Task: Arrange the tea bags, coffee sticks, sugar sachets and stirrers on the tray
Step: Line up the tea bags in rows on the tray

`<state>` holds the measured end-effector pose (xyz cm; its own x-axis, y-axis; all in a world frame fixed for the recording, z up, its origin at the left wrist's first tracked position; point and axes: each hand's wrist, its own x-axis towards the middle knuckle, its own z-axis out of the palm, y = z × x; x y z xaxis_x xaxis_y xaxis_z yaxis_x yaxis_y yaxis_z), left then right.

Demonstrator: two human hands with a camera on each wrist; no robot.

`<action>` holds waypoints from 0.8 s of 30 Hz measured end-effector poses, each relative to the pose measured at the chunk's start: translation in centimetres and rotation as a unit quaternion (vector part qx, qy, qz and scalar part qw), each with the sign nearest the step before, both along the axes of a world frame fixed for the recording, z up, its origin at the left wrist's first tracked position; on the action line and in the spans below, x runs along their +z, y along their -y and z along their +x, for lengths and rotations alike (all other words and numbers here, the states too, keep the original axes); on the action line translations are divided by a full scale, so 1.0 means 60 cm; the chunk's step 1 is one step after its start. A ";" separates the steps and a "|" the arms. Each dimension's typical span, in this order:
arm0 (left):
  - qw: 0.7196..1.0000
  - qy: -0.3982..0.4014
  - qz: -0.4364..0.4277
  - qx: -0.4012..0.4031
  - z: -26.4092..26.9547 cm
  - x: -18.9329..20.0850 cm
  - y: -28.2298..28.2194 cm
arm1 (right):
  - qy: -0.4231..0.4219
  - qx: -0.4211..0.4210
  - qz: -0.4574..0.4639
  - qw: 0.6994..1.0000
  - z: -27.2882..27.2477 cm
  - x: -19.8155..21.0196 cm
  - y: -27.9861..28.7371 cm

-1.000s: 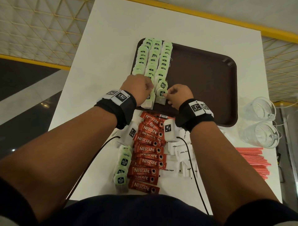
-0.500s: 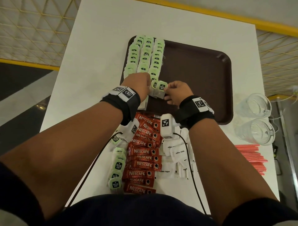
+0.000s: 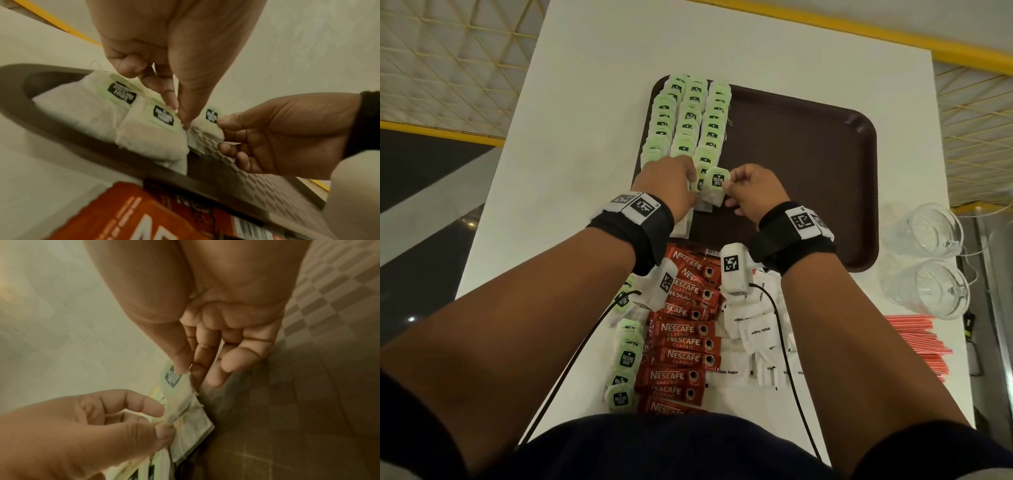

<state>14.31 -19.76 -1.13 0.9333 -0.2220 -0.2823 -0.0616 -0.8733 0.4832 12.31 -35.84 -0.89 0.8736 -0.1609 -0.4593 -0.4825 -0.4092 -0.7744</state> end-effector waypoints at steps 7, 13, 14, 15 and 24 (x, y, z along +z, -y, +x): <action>1.000 0.015 -0.009 0.011 0.000 0.014 0.000 | -0.029 0.035 0.020 0.999 -0.011 0.003 0.003; 0.999 0.018 -0.035 -0.008 -0.002 0.022 -0.010 | -0.041 0.052 -0.017 0.998 -0.020 -0.011 -0.009; 0.999 0.018 -0.035 -0.015 -0.002 0.021 -0.011 | -0.035 0.053 -0.029 0.998 -0.020 -0.013 -0.009; 0.999 0.017 -0.034 -0.021 -0.003 0.020 -0.012 | -0.030 0.054 -0.042 0.997 -0.020 -0.015 -0.010; 0.995 0.045 0.054 -0.070 -0.015 0.011 -0.004 | 0.011 0.053 -0.132 0.990 -0.018 -0.022 -0.019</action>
<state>13.42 -19.54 -0.44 0.9181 -0.3237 -0.2290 -0.2239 -0.8999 0.3742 11.25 -34.69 -2.19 0.9013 -0.1805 -0.3939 -0.4106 -0.6458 -0.6437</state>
